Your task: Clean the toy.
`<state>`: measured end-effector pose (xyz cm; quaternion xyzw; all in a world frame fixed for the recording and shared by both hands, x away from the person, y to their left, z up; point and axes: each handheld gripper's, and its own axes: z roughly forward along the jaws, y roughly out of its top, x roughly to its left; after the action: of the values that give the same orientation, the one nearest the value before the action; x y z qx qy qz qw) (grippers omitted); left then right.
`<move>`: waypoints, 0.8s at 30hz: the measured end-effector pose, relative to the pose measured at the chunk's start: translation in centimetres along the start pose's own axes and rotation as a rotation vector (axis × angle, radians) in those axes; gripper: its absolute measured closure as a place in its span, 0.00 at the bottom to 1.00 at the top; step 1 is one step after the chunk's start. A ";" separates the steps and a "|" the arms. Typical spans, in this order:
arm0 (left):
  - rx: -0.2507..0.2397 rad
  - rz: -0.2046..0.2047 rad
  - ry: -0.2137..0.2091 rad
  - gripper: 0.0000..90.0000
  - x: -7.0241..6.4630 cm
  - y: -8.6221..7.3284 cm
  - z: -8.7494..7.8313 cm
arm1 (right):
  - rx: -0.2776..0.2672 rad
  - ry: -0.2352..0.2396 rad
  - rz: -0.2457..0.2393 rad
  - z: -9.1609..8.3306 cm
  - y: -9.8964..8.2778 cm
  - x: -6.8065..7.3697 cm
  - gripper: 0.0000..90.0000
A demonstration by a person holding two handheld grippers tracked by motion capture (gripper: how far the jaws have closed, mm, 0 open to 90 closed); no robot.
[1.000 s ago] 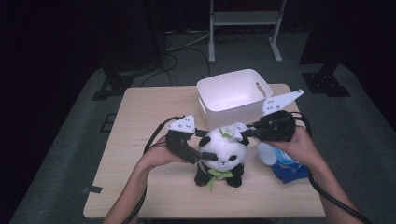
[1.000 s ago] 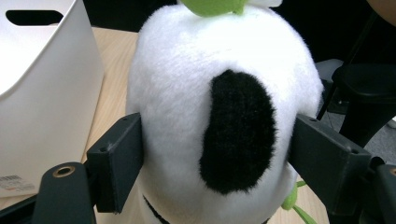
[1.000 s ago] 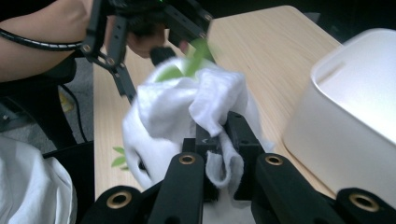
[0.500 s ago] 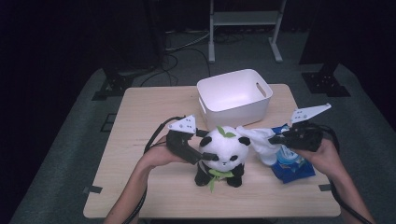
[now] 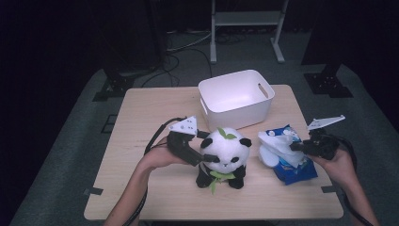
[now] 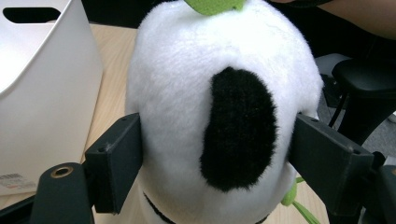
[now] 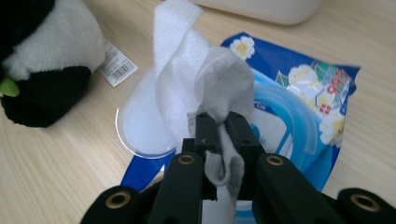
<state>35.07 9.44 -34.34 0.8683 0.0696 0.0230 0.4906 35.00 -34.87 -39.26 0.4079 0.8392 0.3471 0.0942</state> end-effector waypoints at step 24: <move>0.020 0.006 -0.002 0.21 0.0 0.1 -0.1 | -0.098 0.114 -0.138 -0.7 2.9 3.7 0.60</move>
<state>35.07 9.48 -34.16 0.8733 0.0668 0.0230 0.4819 34.08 -31.19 -36.31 0.3235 0.8513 0.4031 0.0900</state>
